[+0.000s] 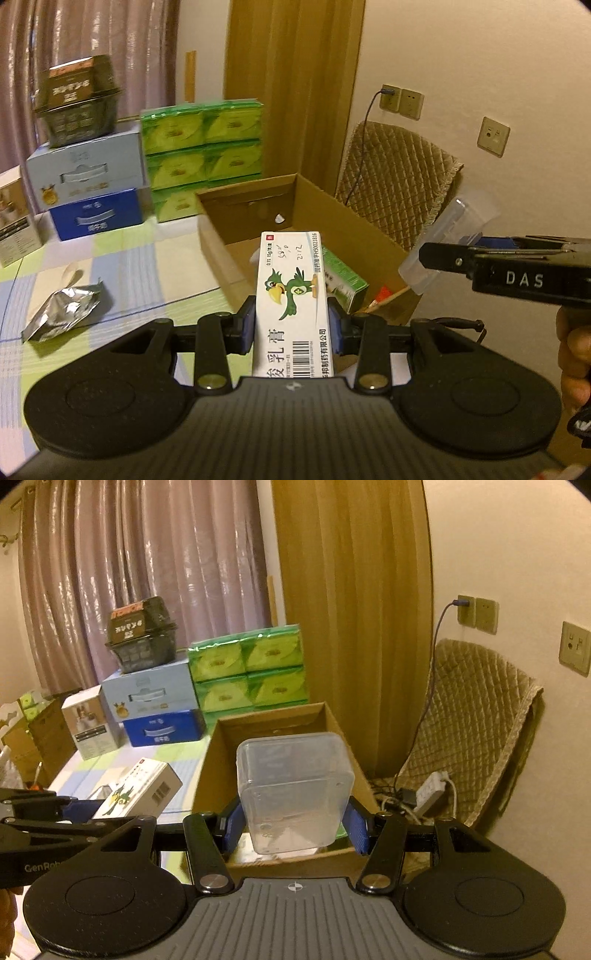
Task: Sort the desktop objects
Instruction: 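Carry both items over the cardboard box and lower them inside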
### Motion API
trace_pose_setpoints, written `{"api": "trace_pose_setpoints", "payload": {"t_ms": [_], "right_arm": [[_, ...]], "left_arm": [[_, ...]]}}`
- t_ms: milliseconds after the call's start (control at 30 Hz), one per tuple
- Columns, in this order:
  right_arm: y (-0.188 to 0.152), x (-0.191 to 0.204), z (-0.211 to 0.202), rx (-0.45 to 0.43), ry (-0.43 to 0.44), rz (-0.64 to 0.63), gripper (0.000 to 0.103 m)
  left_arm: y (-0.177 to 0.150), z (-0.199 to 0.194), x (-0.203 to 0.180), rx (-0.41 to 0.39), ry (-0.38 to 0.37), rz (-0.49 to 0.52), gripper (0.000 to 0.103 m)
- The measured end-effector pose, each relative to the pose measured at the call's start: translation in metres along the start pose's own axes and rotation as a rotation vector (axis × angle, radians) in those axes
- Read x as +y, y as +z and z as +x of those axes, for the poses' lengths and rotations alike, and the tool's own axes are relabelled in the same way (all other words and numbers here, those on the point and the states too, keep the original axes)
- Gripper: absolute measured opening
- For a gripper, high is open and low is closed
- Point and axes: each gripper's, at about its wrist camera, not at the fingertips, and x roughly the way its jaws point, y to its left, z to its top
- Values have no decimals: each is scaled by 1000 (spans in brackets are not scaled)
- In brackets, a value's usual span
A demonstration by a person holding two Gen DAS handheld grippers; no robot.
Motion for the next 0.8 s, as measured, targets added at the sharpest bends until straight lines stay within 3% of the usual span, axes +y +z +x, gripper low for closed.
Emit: {"api": "trace_pose_setpoints", "payload": {"t_ms": [467, 800], "right_arm": [[23, -33, 59, 48, 0, 17, 53], [21, -42, 105, 100, -10, 20, 53]], "left_arm": [[37, 64, -6, 28, -21, -12, 33], [41, 112, 5, 48, -30, -60, 33]]}}
